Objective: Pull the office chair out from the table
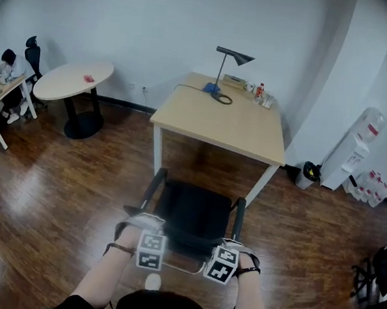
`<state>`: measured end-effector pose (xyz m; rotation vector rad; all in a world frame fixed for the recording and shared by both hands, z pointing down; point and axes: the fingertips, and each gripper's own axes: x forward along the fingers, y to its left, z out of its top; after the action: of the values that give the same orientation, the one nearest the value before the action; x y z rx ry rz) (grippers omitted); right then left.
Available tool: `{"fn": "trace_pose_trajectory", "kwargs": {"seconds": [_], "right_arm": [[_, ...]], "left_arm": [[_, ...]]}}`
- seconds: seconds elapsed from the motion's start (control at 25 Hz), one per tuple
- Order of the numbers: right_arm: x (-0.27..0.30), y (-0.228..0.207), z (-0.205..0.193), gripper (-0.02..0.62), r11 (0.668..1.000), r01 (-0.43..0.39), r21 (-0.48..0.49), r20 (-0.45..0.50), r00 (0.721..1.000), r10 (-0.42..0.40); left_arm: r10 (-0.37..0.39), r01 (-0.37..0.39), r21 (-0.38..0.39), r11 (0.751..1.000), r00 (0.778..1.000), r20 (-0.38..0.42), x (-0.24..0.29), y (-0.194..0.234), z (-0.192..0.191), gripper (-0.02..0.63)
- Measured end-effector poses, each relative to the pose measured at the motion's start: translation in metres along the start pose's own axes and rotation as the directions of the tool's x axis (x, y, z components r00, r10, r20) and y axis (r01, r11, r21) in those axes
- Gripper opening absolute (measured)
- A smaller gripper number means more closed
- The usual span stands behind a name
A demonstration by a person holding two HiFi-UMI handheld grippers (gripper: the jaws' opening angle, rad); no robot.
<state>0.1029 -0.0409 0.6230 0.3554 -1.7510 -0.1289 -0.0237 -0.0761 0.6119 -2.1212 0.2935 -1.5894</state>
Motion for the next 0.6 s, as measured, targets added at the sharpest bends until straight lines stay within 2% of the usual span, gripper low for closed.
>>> {"fn": "trace_pose_trajectory", "kwargs": {"seconds": [0.08,0.2,0.28,0.4,0.48,0.6], "right_arm": [[-0.014,0.002,-0.001,0.164,0.999,0.033,0.002,0.040,0.999,-0.033],[-0.038,-0.002,0.002,0.148,0.990,0.132,0.058,0.115,0.984,-0.138],[-0.052,-0.004,0.007,0.122,0.963,0.234,0.136,0.172,0.951,-0.255],[-0.067,-0.003,0.014,0.043,0.877,0.392,0.277,0.224,0.862,-0.456],[-0.071,0.012,0.023,0.019,0.833,0.426,0.353,0.246,0.817,-0.521],[-0.079,0.043,0.037,0.012,0.774,0.392,0.497,0.285,0.769,-0.572]], "left_arm": [[0.071,-0.067,-0.103,0.992,0.997,0.041,-0.012,0.001,0.002,0.170],[0.207,-0.169,-0.269,0.948,0.972,0.116,-0.036,0.007,0.005,0.166],[0.305,-0.219,-0.393,0.893,0.937,0.170,-0.052,0.011,0.007,0.143],[0.441,-0.261,-0.554,0.790,0.871,0.218,-0.075,0.012,0.006,0.048],[0.503,-0.279,-0.614,0.738,0.834,0.225,-0.090,0.004,0.001,0.007],[0.559,-0.274,-0.686,0.674,0.796,0.231,-0.111,-0.017,-0.009,0.002]]}}
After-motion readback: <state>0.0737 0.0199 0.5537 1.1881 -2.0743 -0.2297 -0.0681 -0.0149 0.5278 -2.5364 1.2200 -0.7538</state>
